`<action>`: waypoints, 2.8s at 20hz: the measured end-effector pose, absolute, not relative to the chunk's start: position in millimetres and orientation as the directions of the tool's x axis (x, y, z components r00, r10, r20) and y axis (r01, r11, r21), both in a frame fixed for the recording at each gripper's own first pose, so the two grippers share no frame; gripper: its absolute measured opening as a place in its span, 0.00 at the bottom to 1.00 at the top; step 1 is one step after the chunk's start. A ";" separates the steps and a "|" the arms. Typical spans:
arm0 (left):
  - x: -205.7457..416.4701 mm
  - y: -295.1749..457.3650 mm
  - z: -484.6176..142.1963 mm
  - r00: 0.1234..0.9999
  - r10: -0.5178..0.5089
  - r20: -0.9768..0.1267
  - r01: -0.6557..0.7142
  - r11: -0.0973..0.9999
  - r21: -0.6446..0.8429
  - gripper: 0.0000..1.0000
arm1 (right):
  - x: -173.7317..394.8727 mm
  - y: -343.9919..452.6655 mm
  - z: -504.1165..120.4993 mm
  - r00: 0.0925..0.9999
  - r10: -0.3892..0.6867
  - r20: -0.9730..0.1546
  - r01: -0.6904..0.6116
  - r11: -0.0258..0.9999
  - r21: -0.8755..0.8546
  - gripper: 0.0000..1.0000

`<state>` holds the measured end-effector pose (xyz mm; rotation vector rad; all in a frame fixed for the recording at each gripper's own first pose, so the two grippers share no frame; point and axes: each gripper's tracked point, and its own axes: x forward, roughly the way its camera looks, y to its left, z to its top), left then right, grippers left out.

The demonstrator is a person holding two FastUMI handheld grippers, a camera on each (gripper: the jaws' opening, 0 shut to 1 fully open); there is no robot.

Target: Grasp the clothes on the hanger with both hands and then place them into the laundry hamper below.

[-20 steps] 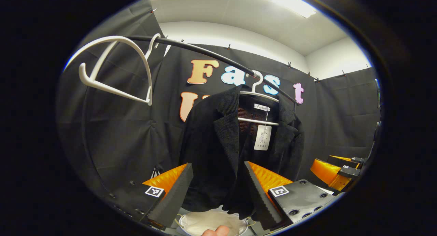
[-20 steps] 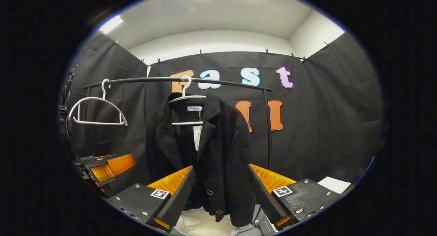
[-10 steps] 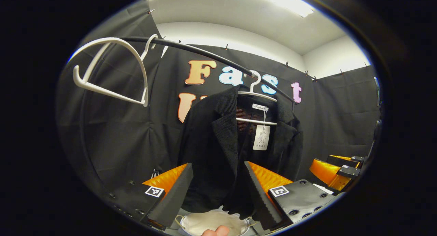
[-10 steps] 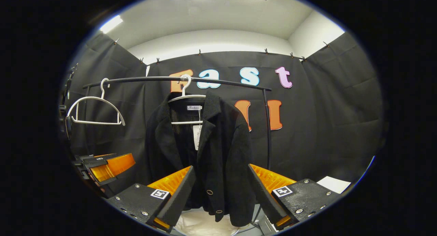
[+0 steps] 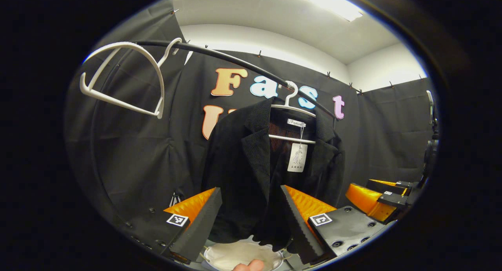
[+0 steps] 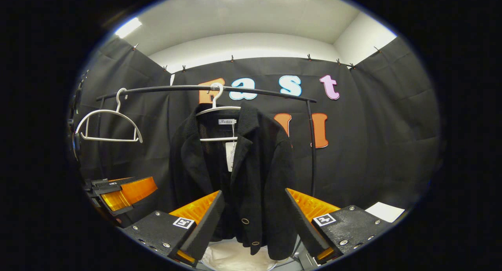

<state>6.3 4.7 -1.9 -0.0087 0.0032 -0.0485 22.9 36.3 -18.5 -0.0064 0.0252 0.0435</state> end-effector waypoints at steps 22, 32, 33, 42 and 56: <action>-9.7 40.9 -14.6 0.999 0.032 -0.022 -0.031 0.999 0.027 1.00 | 175.6 46.3 -88.6 0.991 0.006 -0.133 -0.019 0.995 -0.095 0.94; 62.2 10.7 -31.9 0.997 -0.073 -0.007 0.073 0.995 0.069 0.93 | 168.9 43.4 -79.6 0.992 0.036 -0.120 -0.046 0.996 -0.077 0.03; 72.8 4.8 -36.3 0.996 -0.093 -0.013 0.094 0.994 0.057 0.96 | 163.5 44.7 -77.5 0.992 0.047 -0.120 -0.055 0.996 -0.067 0.07; 182.5 -40.2 -62.6 0.988 -0.155 -0.014 0.155 0.987 0.034 0.93 | 125.1 38.2 -48.7 0.996 0.041 -0.078 -0.047 0.996 -0.077 0.06; 177.4 12.4 -53.0 0.994 0.104 0.031 -0.107 0.987 0.122 0.12 | 111.1 31.6 -33.1 0.985 0.163 -0.057 -0.166 0.985 -0.041 0.06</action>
